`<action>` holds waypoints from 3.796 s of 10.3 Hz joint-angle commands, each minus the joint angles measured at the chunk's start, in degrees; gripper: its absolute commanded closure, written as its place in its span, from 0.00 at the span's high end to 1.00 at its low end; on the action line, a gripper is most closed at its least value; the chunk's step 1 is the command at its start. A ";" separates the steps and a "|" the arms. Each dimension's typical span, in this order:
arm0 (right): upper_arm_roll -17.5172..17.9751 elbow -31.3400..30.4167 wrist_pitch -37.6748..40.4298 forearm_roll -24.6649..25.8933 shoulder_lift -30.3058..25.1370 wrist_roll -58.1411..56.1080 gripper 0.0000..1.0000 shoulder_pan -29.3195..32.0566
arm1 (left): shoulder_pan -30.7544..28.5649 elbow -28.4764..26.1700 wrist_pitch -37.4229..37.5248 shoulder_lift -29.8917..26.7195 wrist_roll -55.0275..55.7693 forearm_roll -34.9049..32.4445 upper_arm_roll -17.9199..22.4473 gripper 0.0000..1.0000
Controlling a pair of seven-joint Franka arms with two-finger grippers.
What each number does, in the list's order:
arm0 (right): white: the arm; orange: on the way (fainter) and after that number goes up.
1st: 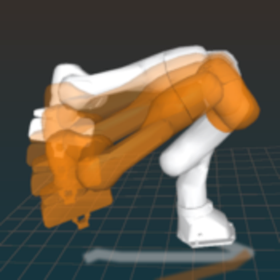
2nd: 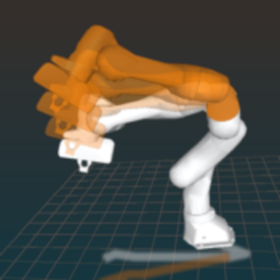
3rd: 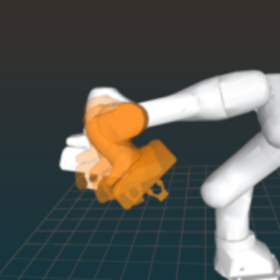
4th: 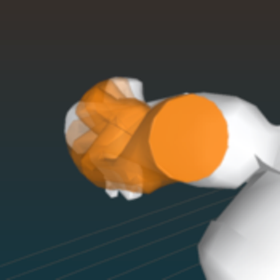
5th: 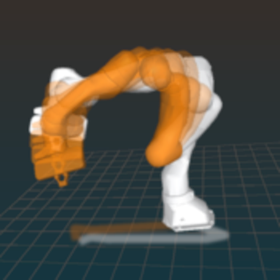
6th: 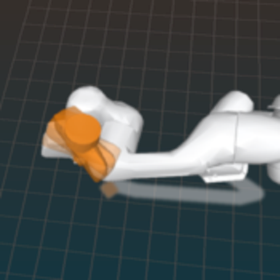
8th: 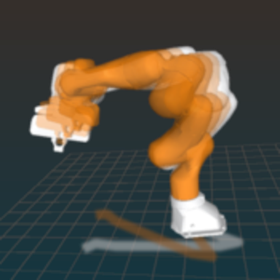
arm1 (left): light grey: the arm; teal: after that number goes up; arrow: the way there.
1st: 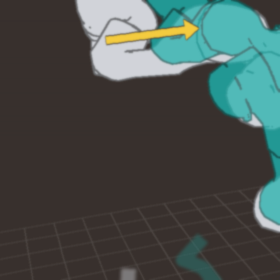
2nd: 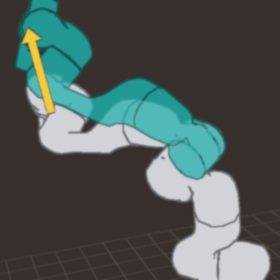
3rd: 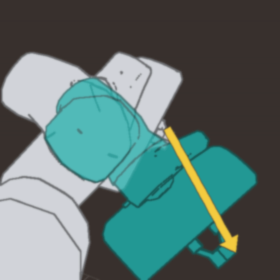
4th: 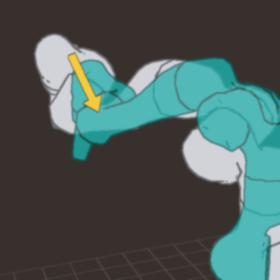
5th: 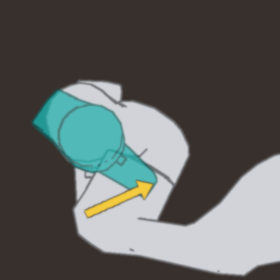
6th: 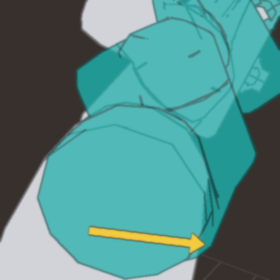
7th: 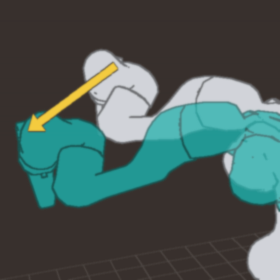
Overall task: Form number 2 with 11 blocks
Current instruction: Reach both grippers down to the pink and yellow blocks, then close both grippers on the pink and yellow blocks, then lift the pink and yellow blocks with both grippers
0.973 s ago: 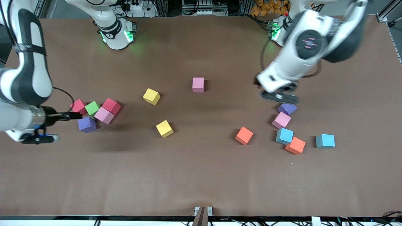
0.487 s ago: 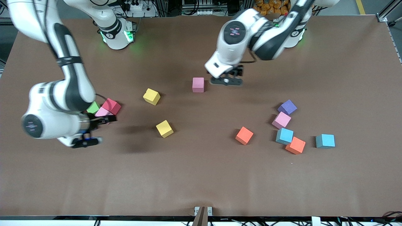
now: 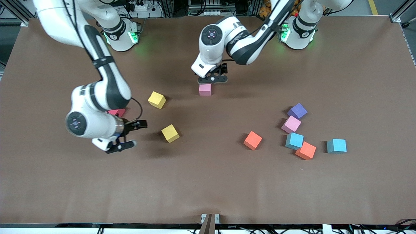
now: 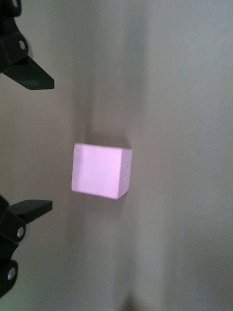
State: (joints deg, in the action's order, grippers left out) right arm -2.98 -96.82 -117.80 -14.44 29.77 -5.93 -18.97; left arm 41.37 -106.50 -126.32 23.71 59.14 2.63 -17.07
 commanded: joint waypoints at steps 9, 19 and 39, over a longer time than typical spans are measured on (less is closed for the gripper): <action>-0.54 -3.99 -22.29 -9.03 6.79 0.22 1.00 -10.73 | 2.84 6.39 -4.72 10.30 0.36 -5.18 0.99 1.00; -1.50 -2.24 -13.11 -7.54 2.41 -5.92 0.03 -5.65 | 2.57 6.13 -6.04 12.58 0.27 -9.92 1.16 0.90; -1.42 -2.94 4.94 5.12 -7.71 -14.19 0.02 -5.02 | -1.11 -9.16 -6.04 3.80 12.41 -10.10 -12.19 0.29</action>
State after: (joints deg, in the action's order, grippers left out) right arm -4.70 -98.26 -113.01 -10.40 23.52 -19.77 -23.73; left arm 42.03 -114.58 -131.34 28.21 70.95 -5.80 -28.55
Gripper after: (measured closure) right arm 0.436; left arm 0.515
